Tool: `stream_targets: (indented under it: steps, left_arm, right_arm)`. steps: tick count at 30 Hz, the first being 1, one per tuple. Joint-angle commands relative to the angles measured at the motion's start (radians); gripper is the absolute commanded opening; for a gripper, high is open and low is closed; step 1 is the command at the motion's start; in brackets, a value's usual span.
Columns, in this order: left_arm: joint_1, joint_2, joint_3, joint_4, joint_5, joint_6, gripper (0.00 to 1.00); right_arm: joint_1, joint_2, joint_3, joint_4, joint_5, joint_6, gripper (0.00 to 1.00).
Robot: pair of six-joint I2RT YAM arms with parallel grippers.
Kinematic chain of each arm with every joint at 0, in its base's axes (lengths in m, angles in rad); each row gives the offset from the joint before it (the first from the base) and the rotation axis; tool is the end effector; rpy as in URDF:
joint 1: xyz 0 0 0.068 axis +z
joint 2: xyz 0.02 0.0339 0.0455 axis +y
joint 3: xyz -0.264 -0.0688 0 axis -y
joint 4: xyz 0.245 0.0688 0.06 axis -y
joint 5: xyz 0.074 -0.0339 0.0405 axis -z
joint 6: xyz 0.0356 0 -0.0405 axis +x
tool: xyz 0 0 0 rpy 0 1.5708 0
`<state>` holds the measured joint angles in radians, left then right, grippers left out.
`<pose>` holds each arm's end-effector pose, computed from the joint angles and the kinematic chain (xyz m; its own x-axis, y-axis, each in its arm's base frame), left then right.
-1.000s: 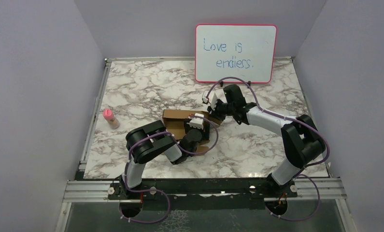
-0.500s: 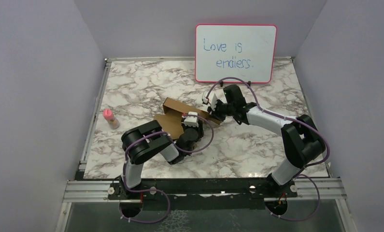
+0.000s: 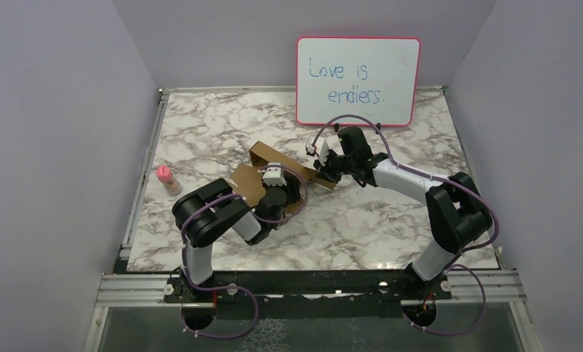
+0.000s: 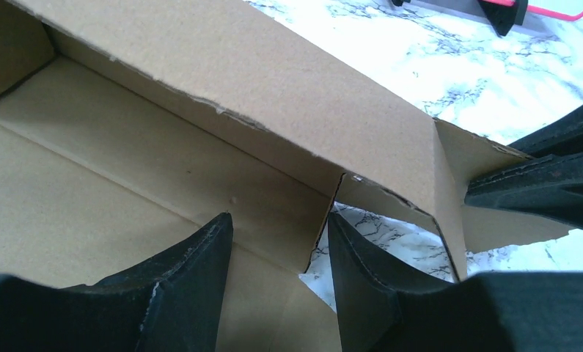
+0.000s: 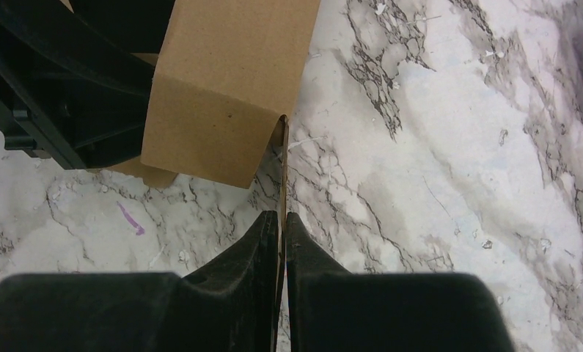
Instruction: Fold the paper box
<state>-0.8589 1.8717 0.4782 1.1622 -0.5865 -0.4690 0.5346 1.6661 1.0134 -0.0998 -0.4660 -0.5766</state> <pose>0.2118 -0.2153 0.1113 -0.2595 -0.2755 -0.9256 0.1809 0.9276 -0.3268 0.2960 0.1938 0.2029 -0.0910 -0.6199 -0.7794 -0.9388 0.3145 -0.1405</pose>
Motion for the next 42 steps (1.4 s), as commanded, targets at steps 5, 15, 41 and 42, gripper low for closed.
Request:
stream_targets:
  steps: [5,15,41,42]
  left_arm:
    - [0.035,0.012,-0.023,0.036,0.122,-0.102,0.52]
    - [0.035,0.058,-0.005,0.057,0.16,-0.126,0.52]
    - [0.043,0.032,-0.023,0.084,0.216,-0.19,0.52]
    - [0.045,0.011,-0.037,0.08,0.216,-0.193,0.54]
  right_arm:
    - [-0.002,0.017,0.048,-0.011,0.011,0.172,0.13]
    - [0.037,-0.017,0.013,0.043,0.141,0.373,0.16]
    - [0.149,0.078,0.12,-0.004,0.518,0.669,0.13]
    - [0.149,0.078,0.11,-0.001,0.527,0.666,0.13]
